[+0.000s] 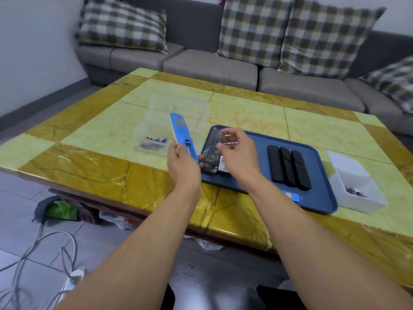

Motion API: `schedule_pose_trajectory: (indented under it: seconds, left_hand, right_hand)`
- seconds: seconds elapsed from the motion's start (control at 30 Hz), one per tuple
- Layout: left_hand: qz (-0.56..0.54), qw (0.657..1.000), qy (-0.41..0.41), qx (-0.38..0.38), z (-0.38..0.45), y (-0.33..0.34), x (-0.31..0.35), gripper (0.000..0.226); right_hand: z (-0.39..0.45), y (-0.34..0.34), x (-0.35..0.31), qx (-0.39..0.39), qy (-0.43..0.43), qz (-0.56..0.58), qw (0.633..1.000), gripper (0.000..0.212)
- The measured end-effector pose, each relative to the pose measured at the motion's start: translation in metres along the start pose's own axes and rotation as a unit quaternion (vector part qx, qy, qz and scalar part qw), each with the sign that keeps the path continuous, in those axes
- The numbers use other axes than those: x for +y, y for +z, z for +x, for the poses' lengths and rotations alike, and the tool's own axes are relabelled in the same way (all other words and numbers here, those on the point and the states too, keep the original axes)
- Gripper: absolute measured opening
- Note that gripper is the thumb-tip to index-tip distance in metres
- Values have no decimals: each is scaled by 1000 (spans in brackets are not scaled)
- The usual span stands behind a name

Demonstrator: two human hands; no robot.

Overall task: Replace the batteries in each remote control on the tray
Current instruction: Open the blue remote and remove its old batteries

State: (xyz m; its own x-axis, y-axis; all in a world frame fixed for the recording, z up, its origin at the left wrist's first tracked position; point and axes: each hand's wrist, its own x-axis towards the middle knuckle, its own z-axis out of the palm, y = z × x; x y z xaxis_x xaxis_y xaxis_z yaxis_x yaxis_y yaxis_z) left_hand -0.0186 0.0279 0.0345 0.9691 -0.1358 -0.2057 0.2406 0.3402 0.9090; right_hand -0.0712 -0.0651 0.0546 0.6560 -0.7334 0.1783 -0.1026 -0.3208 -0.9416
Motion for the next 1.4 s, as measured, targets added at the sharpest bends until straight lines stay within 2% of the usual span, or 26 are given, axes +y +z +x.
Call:
schedule_pose_trajectory:
  seconds: [0.1, 0.2, 0.3, 0.4, 0.47, 0.5, 0.57, 0.67, 0.73, 0.83, 1.03, 1.13, 1.27, 1.4]
  left_hand:
    - [33, 996, 49, 61, 15, -17, 8, 36]
    - [40, 994, 61, 87, 33, -32, 13, 38]
    - [29, 993, 38, 107, 41, -40, 14, 35]
    - [-5, 991, -2, 134, 50, -47, 17, 34]
    - [-26, 989, -27, 142, 52, -48, 16, 32]
    - [-32, 989, -33, 142, 51, -47, 16, 32]
    - [-39, 989, -34, 142, 49, -44, 18, 32]
    - [-44, 989, -39, 136, 47, -41, 20, 34]
    - [-45, 990, -46, 127, 43, -38, 20, 29]
    - [-23, 994, -63, 90, 33, -32, 17, 29]
    - [73, 989, -96, -82, -3, -2, -2, 40]
    - [114, 977, -86, -156, -29, 11, -10, 30]
    - [217, 946, -77, -227, -52, 21, -24, 16]
    - [401, 883, -3, -243, -59, 24, -34, 25]
  right_hand:
    - [24, 42, -17, -67, 6, -21, 997, 32]
    - [47, 88, -26, -84, -32, -113, 990, 26]
    - [66, 113, -30, -97, -38, -199, 975, 26]
    - [80, 133, -30, -133, 19, -272, 953, 26]
    - [85, 142, -26, -141, 50, -300, 942, 12]
    - [85, 143, -26, -145, 63, -308, 938, 10]
    - [88, 145, -24, -156, 80, -314, 933, 24]
    - [91, 144, -22, -143, 63, -285, 946, 11]
    - [90, 134, -21, -115, 66, -258, 957, 26]
    - [82, 108, -23, -78, 36, -223, 971, 32]
    - [56, 27, -19, -9, 4, -202, 979, 33]
    - [38, -23, -7, 33, 2, -225, 974, 27]
    - [6, -78, 17, 62, 11, -269, 961, 23]
    - [-17, -109, 33, 23, 43, -315, 948, 20]
